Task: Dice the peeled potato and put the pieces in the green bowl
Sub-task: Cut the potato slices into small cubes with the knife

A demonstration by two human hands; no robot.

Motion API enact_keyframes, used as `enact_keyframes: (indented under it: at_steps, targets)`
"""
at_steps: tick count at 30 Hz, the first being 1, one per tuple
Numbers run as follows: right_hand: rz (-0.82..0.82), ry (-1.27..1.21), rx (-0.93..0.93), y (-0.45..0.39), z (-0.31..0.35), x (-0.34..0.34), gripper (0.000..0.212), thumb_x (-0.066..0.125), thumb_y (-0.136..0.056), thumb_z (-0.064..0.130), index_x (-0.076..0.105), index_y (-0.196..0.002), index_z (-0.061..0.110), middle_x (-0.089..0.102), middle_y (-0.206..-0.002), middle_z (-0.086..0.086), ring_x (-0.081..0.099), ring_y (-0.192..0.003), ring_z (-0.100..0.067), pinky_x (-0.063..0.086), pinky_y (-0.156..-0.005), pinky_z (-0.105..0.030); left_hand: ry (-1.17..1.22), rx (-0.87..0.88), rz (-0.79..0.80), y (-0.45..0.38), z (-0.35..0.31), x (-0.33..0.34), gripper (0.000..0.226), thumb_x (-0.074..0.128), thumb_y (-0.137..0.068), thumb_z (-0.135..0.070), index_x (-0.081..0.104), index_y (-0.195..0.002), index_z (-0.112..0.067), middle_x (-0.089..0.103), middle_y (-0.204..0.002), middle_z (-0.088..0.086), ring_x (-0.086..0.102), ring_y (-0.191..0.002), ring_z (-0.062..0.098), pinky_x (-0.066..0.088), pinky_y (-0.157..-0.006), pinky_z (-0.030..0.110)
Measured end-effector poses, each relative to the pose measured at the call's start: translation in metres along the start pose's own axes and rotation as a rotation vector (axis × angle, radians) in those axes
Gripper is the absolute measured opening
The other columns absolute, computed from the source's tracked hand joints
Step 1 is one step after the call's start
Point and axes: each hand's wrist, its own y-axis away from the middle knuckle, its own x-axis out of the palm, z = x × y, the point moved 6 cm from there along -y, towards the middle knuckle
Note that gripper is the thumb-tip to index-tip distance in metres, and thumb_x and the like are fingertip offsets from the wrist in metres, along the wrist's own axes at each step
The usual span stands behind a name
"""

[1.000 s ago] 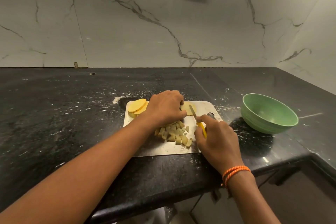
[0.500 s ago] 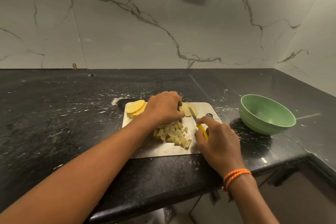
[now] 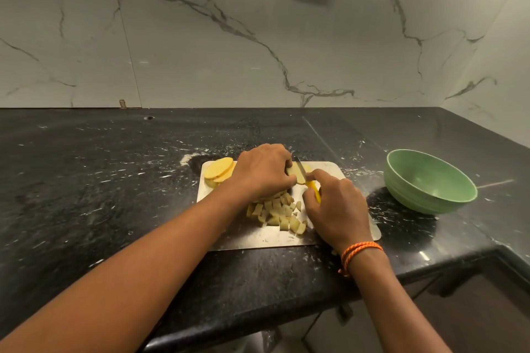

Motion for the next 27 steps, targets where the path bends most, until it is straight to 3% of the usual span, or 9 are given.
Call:
enact_keyframes:
  at_steps: [4,12,18,22,27]
  targets:
    - [0.048,0.014,-0.023,0.005,0.0,0.0,0.032,0.055,-0.093,0.031,0.065,-0.122,0.026,0.066,-0.076,-0.008,0.061,-0.073,-0.03,0.042,-0.059,-0.036,-0.006,0.004,-0.01,0.001,-0.001,0.0,0.034,0.069,-0.092,-0.052,0.073,-0.117,-0.03,0.069,-0.122,-0.009,0.063,-0.108,0.017,0.045,-0.076,0.033]
    - [0.037,0.004,-0.022,0.046,-0.001,-0.026,0.026,0.06,-0.093,0.033,0.065,-0.118,0.029,0.058,-0.063,0.004,0.057,-0.06,-0.019,0.05,-0.056,-0.036,0.002,-0.003,-0.005,0.001,-0.002,0.001,0.032,0.071,-0.092,-0.052,0.072,-0.116,-0.03,0.068,-0.121,-0.01,0.057,-0.1,0.012,0.044,-0.075,0.033]
    - [0.019,-0.022,0.036,0.061,-0.011,-0.037,0.027,0.064,-0.093,0.034,0.066,-0.119,0.031,0.052,-0.058,0.01,0.052,-0.055,-0.012,0.039,-0.052,-0.029,0.008,-0.014,-0.002,0.001,-0.002,0.0,0.034,0.072,-0.093,-0.052,0.073,-0.117,-0.028,0.069,-0.12,-0.009,0.056,-0.096,0.012,0.043,-0.072,0.031]
    - [0.029,0.0,0.021,0.04,-0.003,-0.029,0.026,0.062,-0.092,0.033,0.067,-0.118,0.028,0.06,-0.065,0.004,0.057,-0.06,-0.017,0.05,-0.057,-0.034,0.035,-0.054,0.002,0.0,0.002,-0.001,0.033,0.076,-0.09,-0.054,0.074,-0.113,-0.031,0.073,-0.114,-0.008,0.06,-0.092,0.014,0.046,-0.074,0.031]
    - [0.012,0.016,0.051,0.002,0.0,-0.006,0.027,0.057,-0.091,0.03,0.068,-0.115,0.025,0.067,-0.074,-0.006,0.061,-0.071,-0.029,0.039,-0.058,-0.034,0.049,-0.07,-0.006,-0.002,0.006,-0.002,0.034,0.077,-0.088,-0.056,0.077,-0.111,-0.031,0.075,-0.115,-0.008,0.06,-0.092,0.014,0.044,-0.074,0.031]
